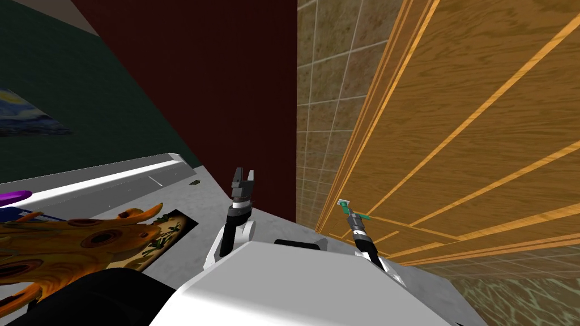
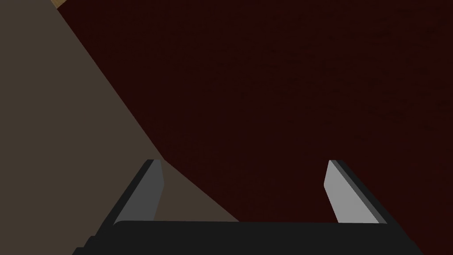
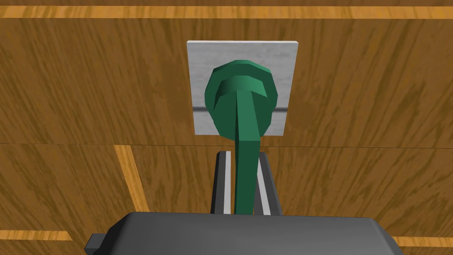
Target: Pull the door open
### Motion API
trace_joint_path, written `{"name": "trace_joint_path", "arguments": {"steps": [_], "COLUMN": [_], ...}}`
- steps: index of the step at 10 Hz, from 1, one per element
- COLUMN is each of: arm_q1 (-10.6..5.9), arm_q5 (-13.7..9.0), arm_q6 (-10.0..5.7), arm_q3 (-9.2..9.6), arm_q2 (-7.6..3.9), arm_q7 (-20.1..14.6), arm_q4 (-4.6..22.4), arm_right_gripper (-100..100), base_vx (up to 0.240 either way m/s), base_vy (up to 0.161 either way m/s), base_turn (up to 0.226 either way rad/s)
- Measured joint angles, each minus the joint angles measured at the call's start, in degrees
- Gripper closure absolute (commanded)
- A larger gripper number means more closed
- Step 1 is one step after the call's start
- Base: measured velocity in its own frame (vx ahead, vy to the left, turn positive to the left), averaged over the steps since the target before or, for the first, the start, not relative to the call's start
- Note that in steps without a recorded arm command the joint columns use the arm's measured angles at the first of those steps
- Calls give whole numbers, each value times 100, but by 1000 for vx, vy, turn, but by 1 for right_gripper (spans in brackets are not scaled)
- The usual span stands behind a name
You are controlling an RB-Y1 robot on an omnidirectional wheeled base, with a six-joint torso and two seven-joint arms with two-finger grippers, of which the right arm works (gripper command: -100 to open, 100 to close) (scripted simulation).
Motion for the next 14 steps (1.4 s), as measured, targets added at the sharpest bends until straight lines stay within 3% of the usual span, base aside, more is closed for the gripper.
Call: {"name": "trace_joint_path", "arguments": {"steps": [2,6,10,11,14], "arm_q1": [-4,184,263,276,450], "arm_q5": [36,194,354,362,426], "arm_q6": [-48,-129,-301,-297,-479], "arm_q3": [48,269,496,509,590], "arm_q2": [-68,-214,-373,-367,-481], "arm_q7": [-72,-333,-610,-622,-765], "arm_q4": [2,-105,-87,-79,-156], "arm_right_gripper": [100,100,100,100,100], "base_vx": [-174,-207,-174,-134,-187], "base_vy": [-30,-46,-41,-32,-66], "base_turn": [75,101,60,122,115]}}
